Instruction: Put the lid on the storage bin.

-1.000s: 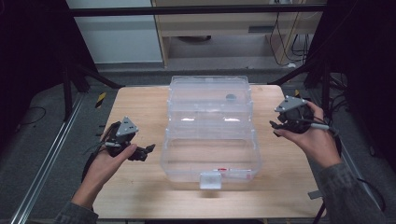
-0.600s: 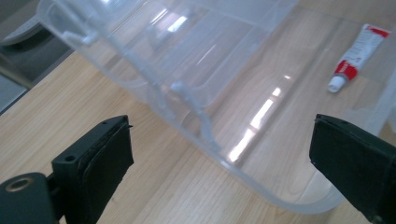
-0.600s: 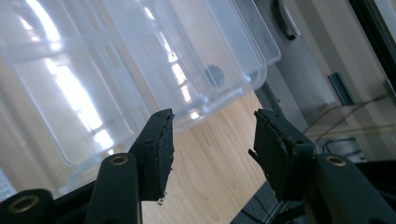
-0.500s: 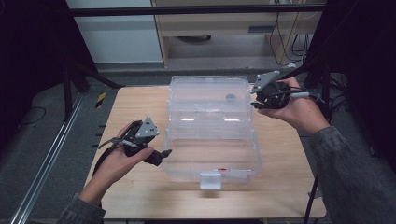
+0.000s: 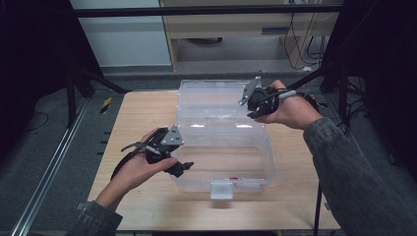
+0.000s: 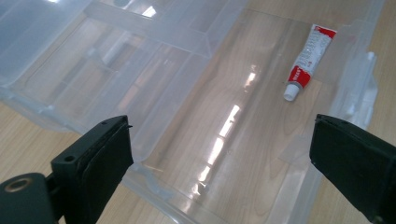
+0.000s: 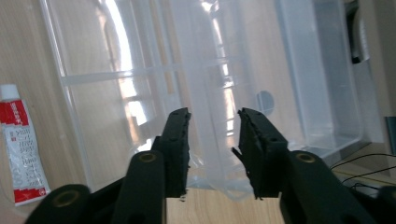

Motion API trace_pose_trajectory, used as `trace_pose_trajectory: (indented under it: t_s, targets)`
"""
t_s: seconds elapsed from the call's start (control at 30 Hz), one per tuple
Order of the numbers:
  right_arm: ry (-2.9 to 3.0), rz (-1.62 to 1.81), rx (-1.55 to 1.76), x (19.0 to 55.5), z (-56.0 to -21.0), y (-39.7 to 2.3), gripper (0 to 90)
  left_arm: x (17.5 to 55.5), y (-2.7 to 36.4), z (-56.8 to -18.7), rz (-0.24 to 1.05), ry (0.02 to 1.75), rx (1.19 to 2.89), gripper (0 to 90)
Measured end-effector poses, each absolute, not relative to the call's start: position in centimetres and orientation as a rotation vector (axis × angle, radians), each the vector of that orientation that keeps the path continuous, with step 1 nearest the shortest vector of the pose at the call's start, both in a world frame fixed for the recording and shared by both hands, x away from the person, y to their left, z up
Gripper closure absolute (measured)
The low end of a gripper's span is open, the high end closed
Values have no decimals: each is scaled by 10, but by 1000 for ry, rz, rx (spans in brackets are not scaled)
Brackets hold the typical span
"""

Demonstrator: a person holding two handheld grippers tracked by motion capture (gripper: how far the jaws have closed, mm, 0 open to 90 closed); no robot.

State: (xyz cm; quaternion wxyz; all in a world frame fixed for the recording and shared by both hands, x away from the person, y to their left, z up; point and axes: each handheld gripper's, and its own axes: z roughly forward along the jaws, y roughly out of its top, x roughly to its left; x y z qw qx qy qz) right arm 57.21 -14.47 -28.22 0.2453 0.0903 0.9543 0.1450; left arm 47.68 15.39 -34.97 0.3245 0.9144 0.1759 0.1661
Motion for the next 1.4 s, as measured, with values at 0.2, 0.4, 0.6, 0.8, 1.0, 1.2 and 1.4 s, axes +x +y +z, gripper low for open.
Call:
trace_pose_trajectory:
  t_s: [0.2, 0.4, 0.6, 0.8, 1.0, 1.2, 1.4]
  targets:
    - [2659, 313, 209, 581, -295, -137, 656, 477, 155, -356, 410, 458, 2455, 45]
    - [2685, 275, 183, 585, -297, -138, 775, 474, 156, -356, 362, 405, 2498, 98]
    - [2695, 271, 169, 589, -295, -141, 818, 469, 153, -359, 325, 340, 2556, 168]
    - [2723, 235, 165, 594, -301, -138, 795, 468, 150, -364, 289, 313, 2585, 182]
    - [2741, 204, 137, 595, -299, -134, 808, 464, 150, -375, 242, 308, 2634, 214]
    - [2730, 198, 138, 594, -300, -133, 804, 460, 145, -385, 224, 252, 2674, 289]
    - [2727, 201, 142, 594, -301, -133, 802, 461, 137, -400, 151, 226, 2725, 399]
